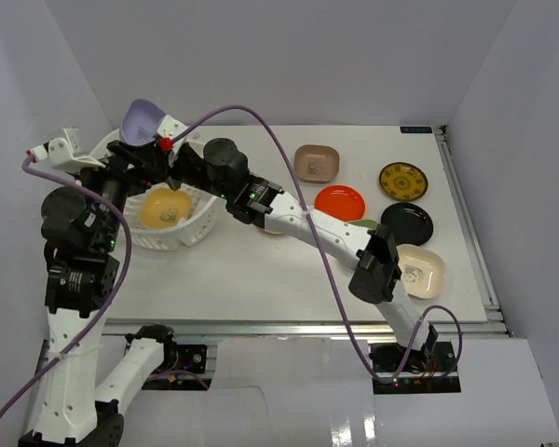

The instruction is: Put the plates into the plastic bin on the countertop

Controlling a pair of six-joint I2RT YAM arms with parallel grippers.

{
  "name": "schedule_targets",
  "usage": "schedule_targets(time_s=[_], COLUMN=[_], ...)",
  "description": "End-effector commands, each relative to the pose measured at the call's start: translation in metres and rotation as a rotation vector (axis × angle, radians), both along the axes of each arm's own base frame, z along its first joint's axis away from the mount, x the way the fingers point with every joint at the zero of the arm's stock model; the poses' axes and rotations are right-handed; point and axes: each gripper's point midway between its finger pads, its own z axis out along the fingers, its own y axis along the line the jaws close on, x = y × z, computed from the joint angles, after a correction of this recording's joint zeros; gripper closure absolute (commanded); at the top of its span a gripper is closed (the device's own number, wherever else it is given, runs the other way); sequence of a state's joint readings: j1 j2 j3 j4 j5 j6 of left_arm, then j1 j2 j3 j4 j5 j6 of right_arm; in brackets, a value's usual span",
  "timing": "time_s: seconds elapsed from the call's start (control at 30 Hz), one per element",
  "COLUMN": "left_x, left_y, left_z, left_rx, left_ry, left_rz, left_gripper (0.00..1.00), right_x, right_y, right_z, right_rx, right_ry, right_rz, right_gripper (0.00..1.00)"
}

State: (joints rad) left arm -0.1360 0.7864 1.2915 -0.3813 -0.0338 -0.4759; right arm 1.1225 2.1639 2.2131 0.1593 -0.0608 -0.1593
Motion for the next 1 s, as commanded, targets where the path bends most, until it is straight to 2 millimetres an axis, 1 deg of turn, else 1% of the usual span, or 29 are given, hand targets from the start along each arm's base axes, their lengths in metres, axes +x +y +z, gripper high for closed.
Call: schedule_targets(time_s=[0.0, 0.03, 0.07, 0.1, 0.13, 0.17, 0.2, 0.23, 0.3, 0.33, 0.37, 0.4, 0.43, 0.5, 0.53, 0.57, 0.6, 0.67, 0.7, 0.73, 0.77, 0.8, 0.83, 0.87, 0.9, 0.93, 0.97], left_x=[-0.063, -0.069, -0.07, -0.082, -0.089, -0.089, -0.096, -0.113, -0.119, -0.119, -0.121, -0.118, -0.11, -0.1, -0.091, -0.087, -0.082, -0.07, -0.064, -0.061, -0.054, -0.049, -0.045, -0.037, -0.029, -0.022, -0.009], left_y=[0.006, 0.01, 0.013, 0.022, 0.028, 0.034, 0.039, 0.05, 0.057, 0.053, 0.049, 0.044, 0.032, 0.023, 0.016, 0.013, 0.009, 0.0, -0.003, -0.009, -0.013, -0.016, -0.019, -0.029, -0.035, -0.041, -0.056], left_z=[0.085, 0.092, 0.089, 0.094, 0.1, 0.095, 0.097, 0.105, 0.105, 0.106, 0.11, 0.109, 0.104, 0.095, 0.09, 0.087, 0.079, 0.069, 0.061, 0.056, 0.051, 0.045, 0.041, 0.033, 0.023, 0.014, 0.0], left_rx=[-0.04, -0.056, -0.062, -0.081, -0.104, -0.119, -0.136, -0.168, -0.176, -0.163, -0.149, -0.138, -0.126, -0.116, -0.115, -0.112, -0.105, -0.109, -0.11, -0.12, -0.123, -0.127, -0.15, -0.15, -0.155, -0.163, -0.178], left_ry=[-0.295, -0.33, -0.338, -0.376, -0.414, -0.419, -0.445, -0.507, -0.531, -0.53, -0.535, -0.525, -0.495, -0.444, -0.414, -0.397, -0.366, -0.313, -0.279, -0.258, -0.236, -0.208, -0.189, -0.156, -0.121, -0.089, -0.026], left_rz=[-0.004, 0.01, 0.025, 0.062, 0.087, 0.114, 0.136, 0.174, 0.203, 0.188, 0.166, 0.139, 0.083, 0.043, 0.014, 0.0, -0.014, -0.051, -0.064, -0.09, -0.104, -0.118, -0.129, -0.176, -0.197, -0.221, -0.285], left_gripper=[0.02, 0.02, 0.02, 0.02, 0.02, 0.02, 0.02, 0.02, 0.02, 0.02, 0.02, 0.02, 0.02, 0.02, 0.02, 0.02, 0.02, 0.02, 0.02, 0.02, 0.02, 0.02, 0.02, 0.02, 0.02, 0.02, 0.02], right_x=[-0.002, 0.001, 0.002, 0.002, 0.0, -0.001, -0.003, -0.004, -0.005, -0.004, -0.002, 0.0, 0.001, 0.003, 0.003, 0.002, 0.003, 0.004, 0.002, 0.008, 0.005, 0.008, 0.015, 0.014, 0.016, 0.024, 0.021], right_y=[0.037, 0.044, 0.047, 0.05, 0.053, 0.054, 0.055, 0.057, 0.059, 0.06, 0.062, 0.065, 0.065, 0.063, 0.061, 0.057, 0.051, 0.041, 0.029, 0.02, 0.005, -0.005, -0.019, -0.042, -0.057, -0.078, -0.107], right_z=[-0.078, -0.087, -0.09, -0.095, -0.112, -0.119, -0.119, -0.13, -0.143, -0.15, -0.143, -0.154, -0.158, -0.167, -0.17, -0.186, -0.17, -0.152, -0.132, -0.115, -0.079, -0.084, -0.075, -0.066, -0.067, -0.068, -0.039], right_rx=[-0.107, -0.103, -0.098, -0.089, -0.1, -0.096, -0.079, -0.092, -0.096, -0.102, -0.092, -0.112, -0.129, -0.152, -0.161, -0.189, -0.169, -0.138, -0.111, -0.079, -0.03, -0.038, -0.025, -0.022, -0.016, -0.013, 0.043], right_ry=[0.0, 0.014, 0.021, 0.027, 0.061, 0.074, 0.077, 0.095, 0.126, 0.136, 0.135, 0.143, 0.148, 0.151, 0.152, 0.172, 0.161, 0.151, 0.154, 0.148, 0.131, 0.16, 0.165, 0.175, 0.21, 0.227, 0.215], right_rz=[0.095, 0.104, 0.108, 0.114, 0.127, 0.134, 0.143, 0.153, 0.16, 0.157, 0.152, 0.143, 0.137, 0.128, 0.121, 0.113, 0.098, 0.081, 0.069, 0.059, 0.057, 0.044, 0.025, -0.007, -0.033, -0.07, -0.103], right_gripper=[0.92, 0.92, 0.92, 0.92, 0.92, 0.92, 0.92, 0.92, 0.92, 0.92, 0.92, 0.92, 0.92, 0.68, 0.54, 0.28, 0.2, 0.12, 0.12, 0.13, 0.14, 0.16, 0.19, 0.21, 0.22, 0.23, 0.24])
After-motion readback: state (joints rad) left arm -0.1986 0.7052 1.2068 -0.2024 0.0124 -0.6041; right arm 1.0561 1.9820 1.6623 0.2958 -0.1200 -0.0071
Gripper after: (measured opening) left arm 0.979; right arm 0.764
